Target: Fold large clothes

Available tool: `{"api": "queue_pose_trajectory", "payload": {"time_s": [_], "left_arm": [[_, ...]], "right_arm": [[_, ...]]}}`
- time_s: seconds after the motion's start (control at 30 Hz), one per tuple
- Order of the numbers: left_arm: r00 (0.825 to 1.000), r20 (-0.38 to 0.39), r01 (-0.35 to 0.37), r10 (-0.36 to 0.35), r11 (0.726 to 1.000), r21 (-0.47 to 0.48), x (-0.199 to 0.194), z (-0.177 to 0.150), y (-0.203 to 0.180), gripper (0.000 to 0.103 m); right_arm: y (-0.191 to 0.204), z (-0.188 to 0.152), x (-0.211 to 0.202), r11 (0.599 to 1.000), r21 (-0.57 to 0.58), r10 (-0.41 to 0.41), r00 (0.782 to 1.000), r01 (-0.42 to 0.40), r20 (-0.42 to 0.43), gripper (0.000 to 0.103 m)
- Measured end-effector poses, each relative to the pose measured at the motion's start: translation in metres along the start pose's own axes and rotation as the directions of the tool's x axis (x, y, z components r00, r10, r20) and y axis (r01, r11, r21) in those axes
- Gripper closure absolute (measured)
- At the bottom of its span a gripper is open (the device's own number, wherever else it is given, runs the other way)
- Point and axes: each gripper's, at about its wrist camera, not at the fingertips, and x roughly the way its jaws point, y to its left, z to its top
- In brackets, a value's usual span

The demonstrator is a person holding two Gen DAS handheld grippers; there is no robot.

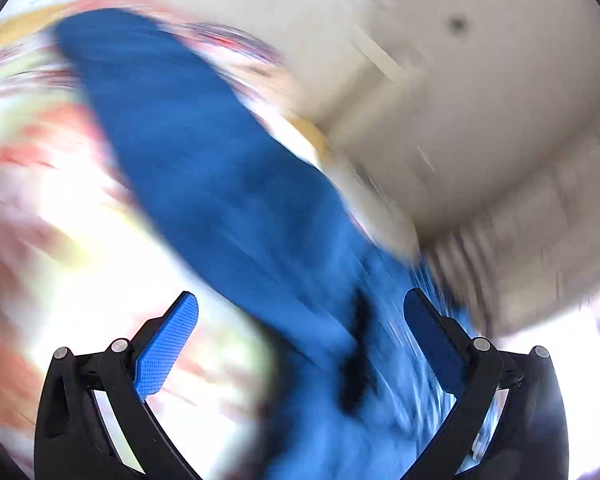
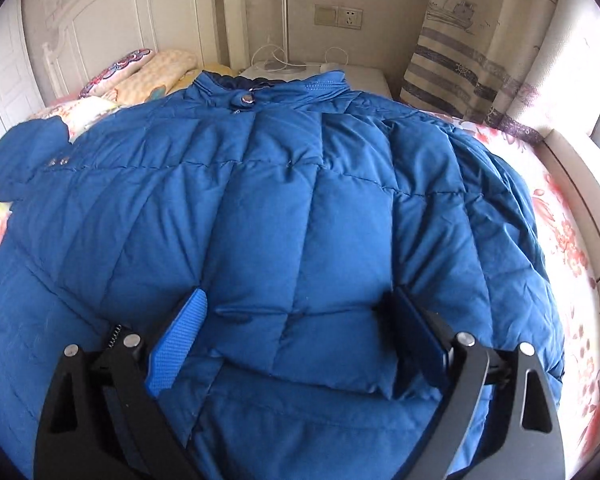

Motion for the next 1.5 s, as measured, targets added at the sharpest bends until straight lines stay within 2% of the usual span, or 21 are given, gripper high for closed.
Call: {"api": "queue_pose_trajectory", "payload": {"time_s": [0.1,0.17,0.27,0.33,0.4,0.43,0.57,0.63,0.73,0.8,0.87,0.9,1.0,1.03,1.13,1.17,1.3,1.33,1.4,1.47,1.5], "left_arm": [[0.997,0.077,-0.012,0.024,0.987,-0.157,-0.008,0.055,0.064,0.007],[0.995,0.096,0.037,-0.018,0.978,-0.206,-0.005,0.084,0.087,0.007],[0.994,0.113,0.010,0.015,0.976,-0.218,0.004,0.122,0.103,0.008],[0.994,0.107,0.016,0.011,0.969,-0.245,0.014,0.137,0.111,0.032],[0.994,0.092,0.091,-0.066,0.949,-0.303,0.024,0.139,0.117,0.082],[0.992,0.114,0.078,-0.045,0.949,-0.306,0.019,0.138,0.114,0.094],[0.966,0.253,0.080,-0.063,0.995,-0.058,-0.018,0.105,0.035,0.101],[0.954,0.259,0.115,-0.151,0.982,0.151,-0.035,0.071,-0.031,0.101],[0.943,0.135,0.214,-0.304,0.865,0.454,-0.046,-0.005,-0.125,0.101],[0.940,-0.012,0.276,-0.341,0.738,0.616,-0.036,-0.069,-0.182,0.101],[0.943,-0.130,0.305,-0.305,0.642,0.704,-0.019,-0.120,-0.216,0.099],[0.947,-0.207,0.314,-0.246,0.571,0.758,0.001,-0.161,-0.234,0.089],[0.937,-0.344,0.331,-0.059,0.464,0.821,0.050,-0.233,-0.245,0.076],[0.945,-0.327,0.286,0.033,0.408,0.867,0.067,-0.264,-0.242,0.069],[0.967,-0.248,0.222,0.063,0.274,0.936,0.060,-0.288,-0.251,0.051],[0.964,-0.256,0.233,0.068,0.243,0.942,0.055,-0.294,-0.253,0.033],[0.990,-0.140,0.140,-0.007,0.093,0.986,-0.002,-0.309,-0.254,0.030],[0.990,-0.133,0.138,-0.054,0.105,0.985,-0.019,-0.298,-0.249,0.029],[0.980,-0.137,0.165,-0.147,0.204,0.965,-0.051,-0.273,-0.238,0.022],[0.977,-0.101,0.171,-0.190,0.401,0.900,-0.070,-0.233,-0.216,0.019],[0.987,-0.050,0.126,-0.151,0.552,0.824,-0.068,-0.205,-0.194,0.019]], "right_arm": [[0.001,0.000,-0.002,1.000,0.004,0.003,1.000,-0.003,0.005,0.011],[0.001,-0.002,-0.004,1.000,0.011,0.011,1.000,-0.011,0.010,0.011],[0.000,-0.003,-0.005,1.000,0.016,0.020,1.000,-0.020,0.019,0.011],[-0.004,-0.003,-0.007,0.999,0.032,0.041,0.999,-0.042,0.033,0.011],[-0.009,-0.004,-0.010,0.996,0.056,0.067,0.997,-0.070,0.050,0.011],[-0.012,-0.004,-0.012,0.994,0.070,0.082,0.995,-0.086,0.061,0.012],[-0.036,-0.009,-0.026,0.967,0.178,0.151,0.975,-0.179,0.161,0.012],[-0.056,-0.014,-0.034,0.935,0.261,0.180,0.956,-0.240,0.232,0.012],[-0.083,-0.022,-0.039,0.874,0.379,0.194,0.933,-0.305,0.303,0.012],[-0.097,-0.028,-0.040,0.831,0.440,0.204,0.922,-0.341,0.329,0.012],[-0.105,-0.031,-0.041,0.807,0.474,0.199,0.917,-0.353,0.345,0.012],[-0.107,-0.033,-0.043,0.804,0.479,0.190,0.916,-0.352,0.355,0.012],[-0.109,-0.035,-0.046,0.803,0.484,0.173,0.914,-0.347,0.368,0.012],[-0.109,-0.036,-0.046,0.802,0.485,0.174,0.913,-0.348,0.368,0.012],[-0.109,-0.036,-0.046,0.802,0.485,0.177,0.914,-0.349,0.365,0.012],[-0.109,-0.036,-0.045,0.804,0.482,0.178,0.914,-0.348,0.364,0.012],[-0.105,-0.034,-0.043,0.816,0.468,0.181,0.919,-0.339,0.351,0.012],[-0.104,-0.034,-0.044,0.818,0.465,0.180,0.919,-0.338,0.351,0.012],[-0.103,-0.035,-0.045,0.819,0.463,0.179,0.917,-0.339,0.356,0.012],[-0.103,-0.035,-0.044,0.819,0.462,0.181,0.917,-0.341,0.355,0.012],[-0.102,-0.035,-0.044,0.821,0.460,0.181,0.918,-0.338,0.352,0.012]]}}
